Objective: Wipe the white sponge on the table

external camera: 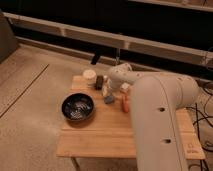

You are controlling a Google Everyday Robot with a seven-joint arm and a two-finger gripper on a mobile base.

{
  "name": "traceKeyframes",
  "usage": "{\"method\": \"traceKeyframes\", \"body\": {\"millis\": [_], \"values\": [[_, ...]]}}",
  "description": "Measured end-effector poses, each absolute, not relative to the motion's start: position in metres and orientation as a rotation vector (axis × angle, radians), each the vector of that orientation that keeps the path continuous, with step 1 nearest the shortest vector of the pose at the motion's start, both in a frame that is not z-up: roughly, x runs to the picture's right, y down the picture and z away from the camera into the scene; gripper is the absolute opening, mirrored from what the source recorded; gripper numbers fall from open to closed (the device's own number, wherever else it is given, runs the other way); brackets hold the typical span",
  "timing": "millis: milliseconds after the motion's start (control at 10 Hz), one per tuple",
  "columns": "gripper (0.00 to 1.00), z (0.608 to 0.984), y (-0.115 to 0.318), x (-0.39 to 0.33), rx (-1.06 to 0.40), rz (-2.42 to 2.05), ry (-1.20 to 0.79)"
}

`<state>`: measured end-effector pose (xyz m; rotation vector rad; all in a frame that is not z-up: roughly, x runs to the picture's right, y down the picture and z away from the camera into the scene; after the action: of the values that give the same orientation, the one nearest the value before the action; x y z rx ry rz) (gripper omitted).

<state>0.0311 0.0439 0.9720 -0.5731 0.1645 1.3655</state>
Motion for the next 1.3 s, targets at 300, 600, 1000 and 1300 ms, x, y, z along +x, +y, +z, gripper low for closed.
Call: {"method": "traceKeyframes", "body": {"millis": [300, 600, 1000, 1300], "values": [[0.19, 0.946, 0.028, 0.013, -0.707, 1.466, 0.078], [0.19, 0.922, 0.017, 0.005, -0.790, 1.499, 0.026], [0.19, 0.921, 0.020, 0.002, -0.799, 1.476, 0.034], [0.19, 0.918, 0.045, 0.011, -0.795, 1.325, 0.198]]}}
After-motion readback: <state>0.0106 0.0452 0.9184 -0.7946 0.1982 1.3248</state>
